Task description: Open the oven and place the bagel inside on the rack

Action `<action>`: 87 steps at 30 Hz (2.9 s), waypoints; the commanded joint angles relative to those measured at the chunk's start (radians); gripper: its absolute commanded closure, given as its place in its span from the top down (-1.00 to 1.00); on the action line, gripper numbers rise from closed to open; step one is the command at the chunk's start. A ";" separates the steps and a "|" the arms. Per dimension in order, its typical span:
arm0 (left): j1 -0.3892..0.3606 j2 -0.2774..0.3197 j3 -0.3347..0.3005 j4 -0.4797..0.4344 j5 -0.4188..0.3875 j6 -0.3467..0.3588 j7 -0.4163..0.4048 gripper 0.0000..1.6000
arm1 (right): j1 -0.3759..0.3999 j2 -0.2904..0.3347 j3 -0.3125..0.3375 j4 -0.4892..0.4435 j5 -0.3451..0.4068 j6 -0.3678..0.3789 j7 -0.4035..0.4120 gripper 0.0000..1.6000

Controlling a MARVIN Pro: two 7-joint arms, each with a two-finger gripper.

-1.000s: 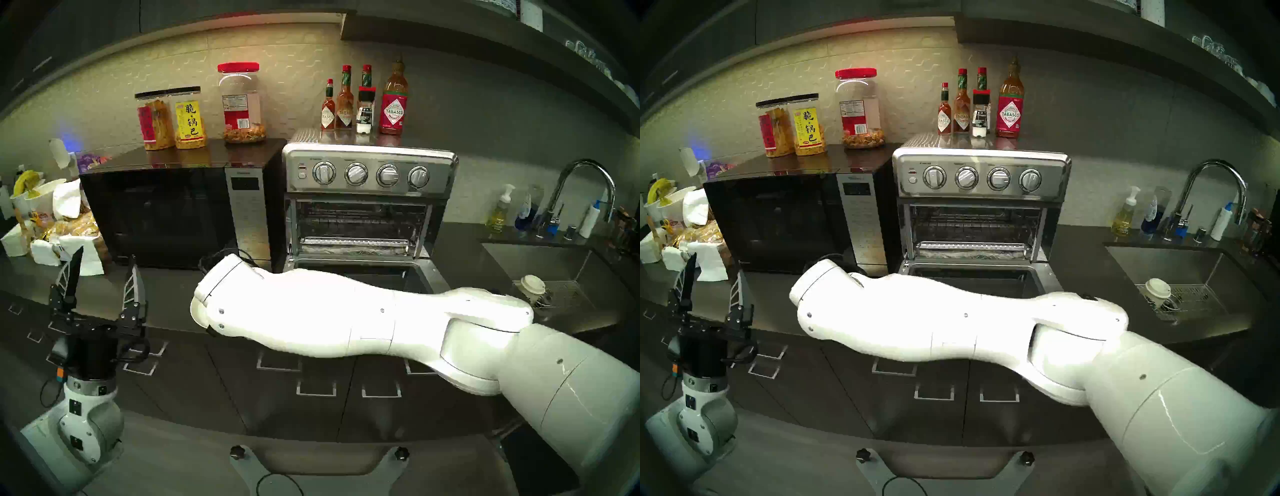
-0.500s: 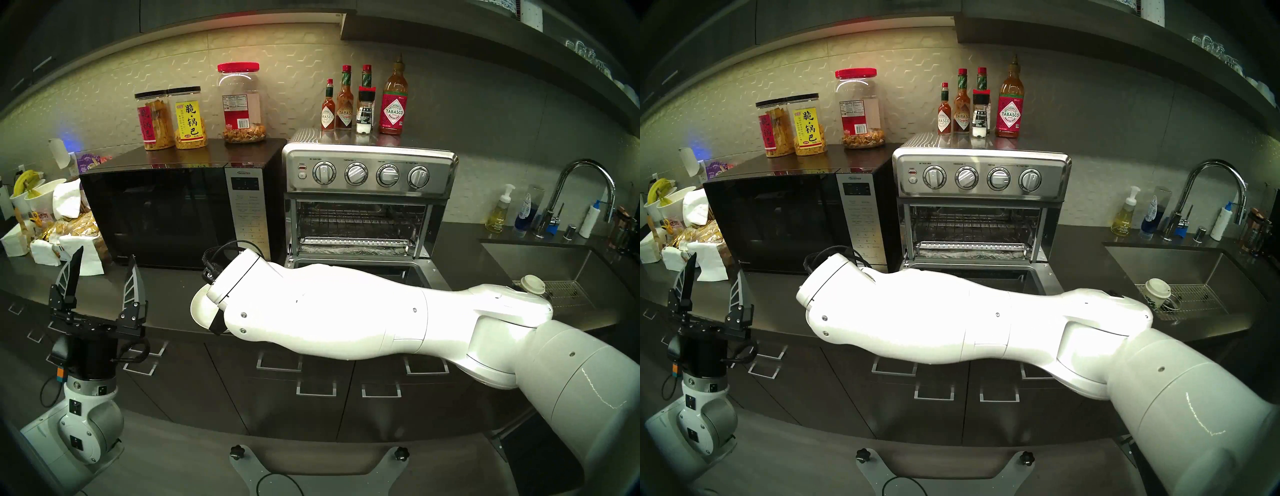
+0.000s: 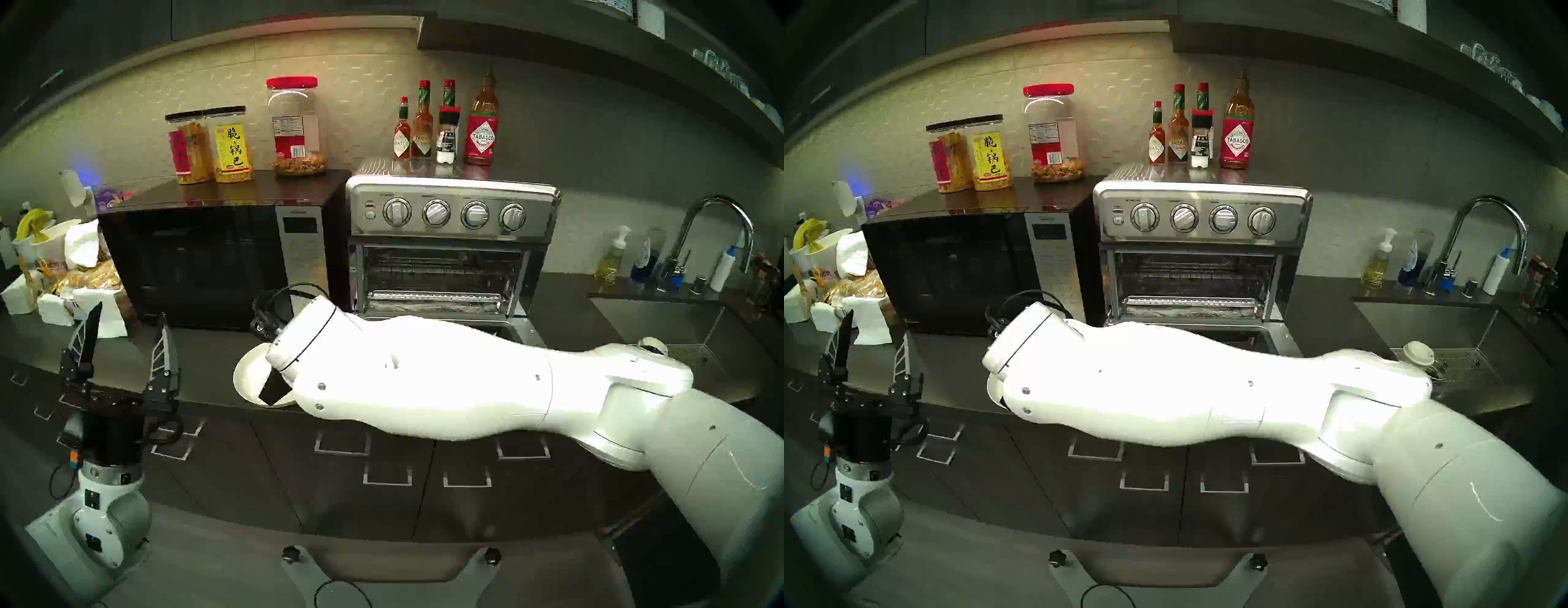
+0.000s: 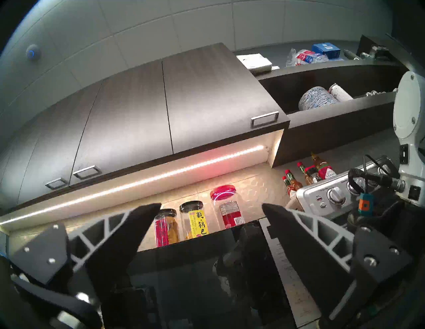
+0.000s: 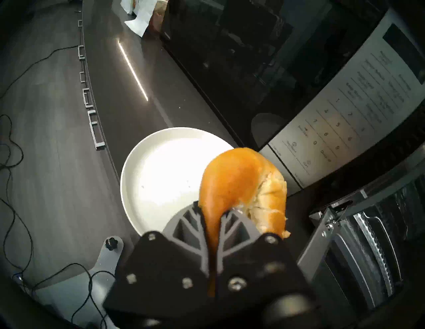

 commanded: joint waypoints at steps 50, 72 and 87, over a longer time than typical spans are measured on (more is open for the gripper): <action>0.000 -0.001 -0.008 -0.011 0.001 -0.001 0.001 1.00 | 0.114 0.416 0.067 -0.214 -0.102 -0.002 -0.104 -1.00; 0.001 -0.001 -0.009 -0.012 0.000 -0.001 0.001 1.00 | 0.103 0.370 0.034 -0.033 -0.215 -0.002 -0.111 -1.00; 0.002 -0.001 -0.010 -0.013 0.000 -0.001 0.001 1.00 | 0.062 0.291 0.027 0.088 -0.314 -0.002 -0.104 -1.00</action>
